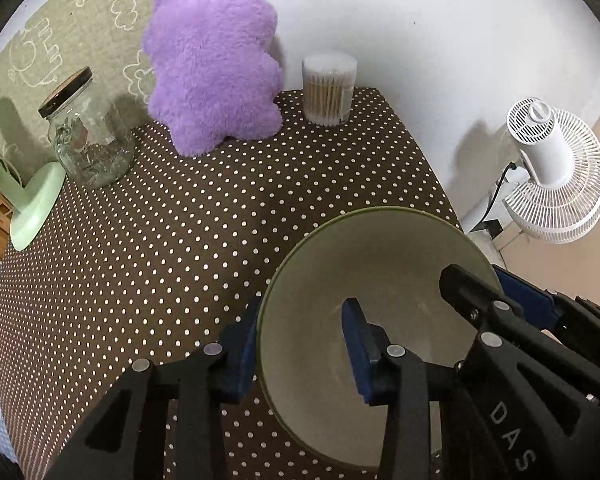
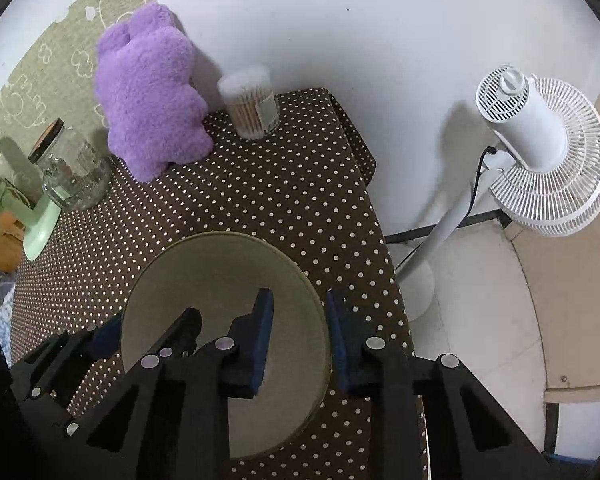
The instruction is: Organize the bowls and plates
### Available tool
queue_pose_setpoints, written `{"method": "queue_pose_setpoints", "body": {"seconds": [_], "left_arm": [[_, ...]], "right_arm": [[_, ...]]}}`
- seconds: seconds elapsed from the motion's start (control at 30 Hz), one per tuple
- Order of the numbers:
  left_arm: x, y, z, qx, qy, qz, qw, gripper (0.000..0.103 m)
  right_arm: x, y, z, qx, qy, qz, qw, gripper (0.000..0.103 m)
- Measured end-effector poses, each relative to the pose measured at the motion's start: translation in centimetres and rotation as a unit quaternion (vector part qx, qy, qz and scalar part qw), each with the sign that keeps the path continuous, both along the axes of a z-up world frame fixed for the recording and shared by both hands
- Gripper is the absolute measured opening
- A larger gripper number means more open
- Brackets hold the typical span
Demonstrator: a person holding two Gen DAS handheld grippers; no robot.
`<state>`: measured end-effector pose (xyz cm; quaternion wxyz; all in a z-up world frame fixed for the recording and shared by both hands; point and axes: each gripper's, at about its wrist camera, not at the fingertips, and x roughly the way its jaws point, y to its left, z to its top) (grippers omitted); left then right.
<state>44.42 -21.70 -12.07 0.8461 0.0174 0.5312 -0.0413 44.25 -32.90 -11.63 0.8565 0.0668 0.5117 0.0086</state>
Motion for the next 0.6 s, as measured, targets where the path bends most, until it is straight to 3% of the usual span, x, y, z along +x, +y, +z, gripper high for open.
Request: {"method": "queue_pose_setpoints", "body": {"seconds": [0.43, 0.6], "left_arm": [[-3.3, 1.8, 1.2, 0.0, 0.015, -0.001, 0.9999, 0.039], [-5.0, 2.5, 2.3, 0.001, 0.006, 0.0, 1.0, 0.039]], "right_arm": [[-2.4, 1.8, 1.1, -0.014, 0.031, 0.022, 0.999, 0.031], [-4.0, 2.6, 2.0, -0.013, 0.022, 0.022, 0.999, 0.031]]}}
